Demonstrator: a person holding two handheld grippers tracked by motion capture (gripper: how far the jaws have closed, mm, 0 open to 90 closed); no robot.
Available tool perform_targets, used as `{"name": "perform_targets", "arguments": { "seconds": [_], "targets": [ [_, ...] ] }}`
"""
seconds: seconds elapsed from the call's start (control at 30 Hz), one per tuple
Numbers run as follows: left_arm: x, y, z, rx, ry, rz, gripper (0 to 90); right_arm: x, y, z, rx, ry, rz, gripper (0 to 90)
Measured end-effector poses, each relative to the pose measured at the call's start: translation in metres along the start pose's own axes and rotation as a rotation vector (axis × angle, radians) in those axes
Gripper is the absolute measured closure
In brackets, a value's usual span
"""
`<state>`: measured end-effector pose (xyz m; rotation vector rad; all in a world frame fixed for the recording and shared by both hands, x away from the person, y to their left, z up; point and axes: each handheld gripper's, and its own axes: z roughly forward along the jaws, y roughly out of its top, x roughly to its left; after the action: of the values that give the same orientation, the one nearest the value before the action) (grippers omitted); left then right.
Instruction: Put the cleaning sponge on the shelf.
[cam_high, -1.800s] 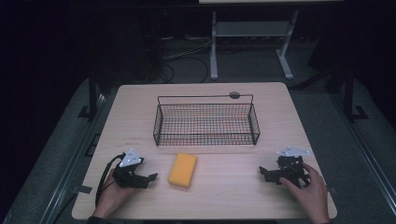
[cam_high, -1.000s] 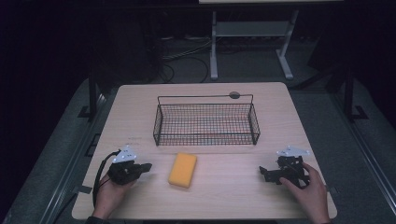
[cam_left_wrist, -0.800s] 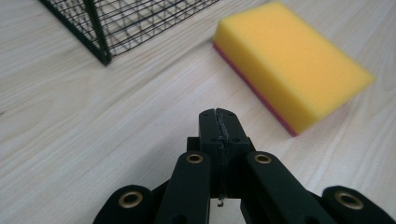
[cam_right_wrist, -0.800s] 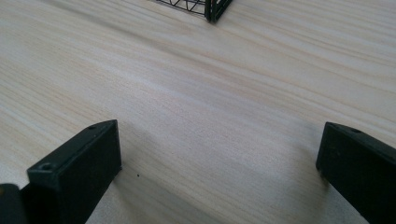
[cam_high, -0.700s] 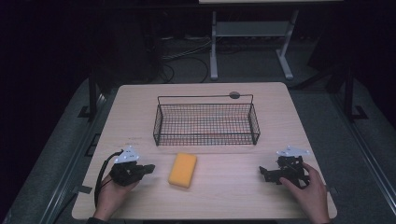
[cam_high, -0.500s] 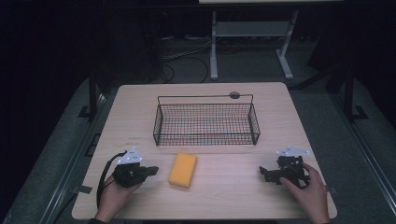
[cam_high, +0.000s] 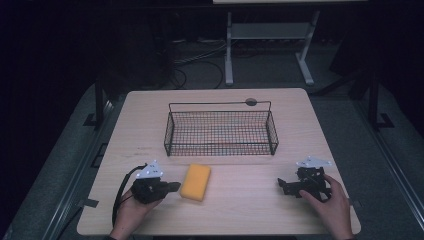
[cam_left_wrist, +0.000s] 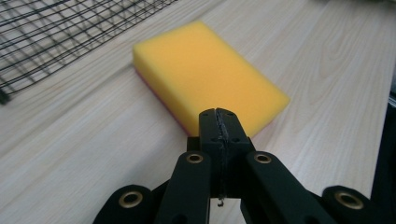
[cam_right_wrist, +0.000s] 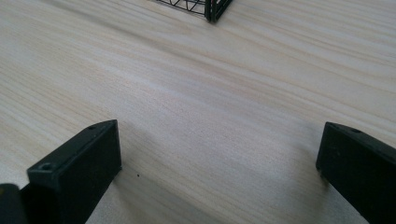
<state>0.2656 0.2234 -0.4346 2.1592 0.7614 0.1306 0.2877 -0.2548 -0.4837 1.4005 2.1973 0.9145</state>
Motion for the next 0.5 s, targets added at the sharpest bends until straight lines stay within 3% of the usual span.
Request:
{"name": "perform_targets", "arguments": {
  "seconds": [0.13,0.5],
  "targets": [
    [-0.005,0.004,0.005,-0.012,-0.021,-0.002,89.8,0.000,0.000,0.000,0.000,0.000,0.000,0.0],
    [-0.027,0.025,0.029,-0.011,-0.079,0.068,89.8,0.000,0.000,0.000,0.000,0.000,0.000,0.0]
  ]
}}
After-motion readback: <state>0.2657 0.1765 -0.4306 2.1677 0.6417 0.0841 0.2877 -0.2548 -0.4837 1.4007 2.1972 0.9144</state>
